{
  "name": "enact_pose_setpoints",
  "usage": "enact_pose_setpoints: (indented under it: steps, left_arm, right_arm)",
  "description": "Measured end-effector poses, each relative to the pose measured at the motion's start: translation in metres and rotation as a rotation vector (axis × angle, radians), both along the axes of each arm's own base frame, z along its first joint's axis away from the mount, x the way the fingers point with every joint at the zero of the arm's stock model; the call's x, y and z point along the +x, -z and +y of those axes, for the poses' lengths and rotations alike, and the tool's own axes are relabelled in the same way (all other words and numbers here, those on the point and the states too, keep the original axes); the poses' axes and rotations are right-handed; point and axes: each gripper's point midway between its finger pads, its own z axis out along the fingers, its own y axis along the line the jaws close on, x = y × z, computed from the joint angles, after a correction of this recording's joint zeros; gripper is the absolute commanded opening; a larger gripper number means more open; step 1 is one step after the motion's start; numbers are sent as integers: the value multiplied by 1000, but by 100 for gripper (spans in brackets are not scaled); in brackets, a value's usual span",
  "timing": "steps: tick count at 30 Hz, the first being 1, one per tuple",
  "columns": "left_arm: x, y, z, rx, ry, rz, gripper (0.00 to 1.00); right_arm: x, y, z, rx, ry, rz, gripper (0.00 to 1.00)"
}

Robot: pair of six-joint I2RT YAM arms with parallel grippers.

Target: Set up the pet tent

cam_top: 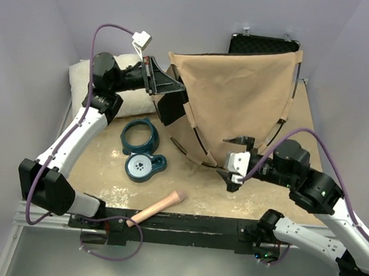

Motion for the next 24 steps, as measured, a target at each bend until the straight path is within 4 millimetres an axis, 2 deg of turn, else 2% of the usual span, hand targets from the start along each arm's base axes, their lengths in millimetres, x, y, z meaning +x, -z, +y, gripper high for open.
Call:
enact_pose_setpoints:
  steps: [3,7,10,16,22,24]
  left_arm:
    - [2,-2,2,-12,0,16,0]
    - [3,-4,1,-19,11,22,0]
    - [6,-4,2,-21,10,30,0]
    - [15,1,6,-20,-3,57,0]
    - [14,2,6,-16,7,58,0]
    - [13,2,6,-16,9,59,0]
  right_arm:
    - [-6,29,-20,-116,-11,-55,90]
    - [-16,44,-43,-205,-44,-162,79]
    - [-20,58,-49,-265,-75,-192,70]
    - [-11,127,-62,-478,-100,-184,67]
    - [10,148,-73,-642,-73,-245,70]
    - [19,156,-73,-687,-63,-265,65]
